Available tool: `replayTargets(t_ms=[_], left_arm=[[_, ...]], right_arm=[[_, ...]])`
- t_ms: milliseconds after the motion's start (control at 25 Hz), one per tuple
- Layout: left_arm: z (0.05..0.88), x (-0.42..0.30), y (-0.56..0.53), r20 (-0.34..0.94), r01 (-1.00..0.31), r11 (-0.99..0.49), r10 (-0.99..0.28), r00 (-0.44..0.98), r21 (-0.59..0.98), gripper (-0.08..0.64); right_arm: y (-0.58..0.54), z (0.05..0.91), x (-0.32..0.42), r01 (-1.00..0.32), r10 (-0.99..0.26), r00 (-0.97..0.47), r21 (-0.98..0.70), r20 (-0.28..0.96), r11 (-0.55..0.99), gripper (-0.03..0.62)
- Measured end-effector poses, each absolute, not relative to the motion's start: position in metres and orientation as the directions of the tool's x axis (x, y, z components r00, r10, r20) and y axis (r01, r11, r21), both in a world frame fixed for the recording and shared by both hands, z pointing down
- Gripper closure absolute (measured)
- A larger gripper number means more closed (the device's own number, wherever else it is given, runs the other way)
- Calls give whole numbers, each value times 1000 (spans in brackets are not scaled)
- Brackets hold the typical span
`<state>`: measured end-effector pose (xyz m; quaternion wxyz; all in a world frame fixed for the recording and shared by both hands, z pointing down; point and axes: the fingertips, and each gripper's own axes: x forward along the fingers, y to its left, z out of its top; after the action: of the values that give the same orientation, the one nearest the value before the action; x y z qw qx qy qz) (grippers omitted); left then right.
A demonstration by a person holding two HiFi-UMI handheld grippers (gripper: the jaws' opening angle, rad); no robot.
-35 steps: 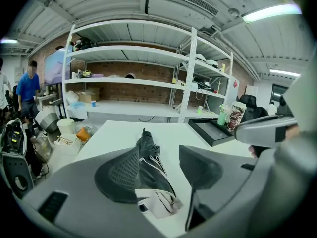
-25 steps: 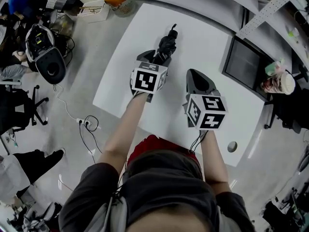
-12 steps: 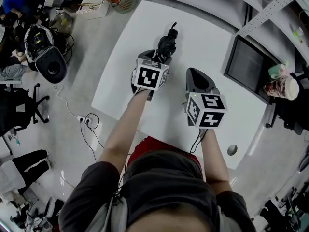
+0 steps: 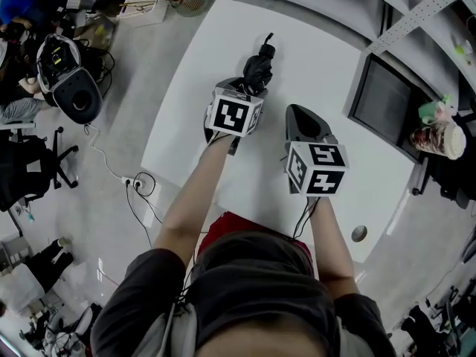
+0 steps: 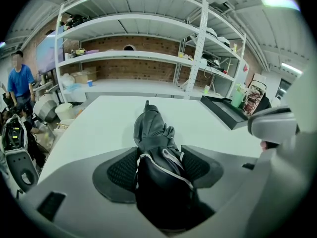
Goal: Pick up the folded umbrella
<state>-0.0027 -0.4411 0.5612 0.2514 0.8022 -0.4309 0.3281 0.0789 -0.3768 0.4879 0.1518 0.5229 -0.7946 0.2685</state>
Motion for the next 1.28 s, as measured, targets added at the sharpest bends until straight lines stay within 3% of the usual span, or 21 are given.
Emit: replayTargets(t_ms=[680,1280], left_arm=[[582,4,-443,817,-854,-503,-430,384,136,295],[568,8,-435,776,-859,-508,-516,363,64,339]], right_arm=[[-378,500,80,-913,-733,-406,-283,545,295,574],[-355,487,85,-921,-753,-384,-285,534,267,574]])
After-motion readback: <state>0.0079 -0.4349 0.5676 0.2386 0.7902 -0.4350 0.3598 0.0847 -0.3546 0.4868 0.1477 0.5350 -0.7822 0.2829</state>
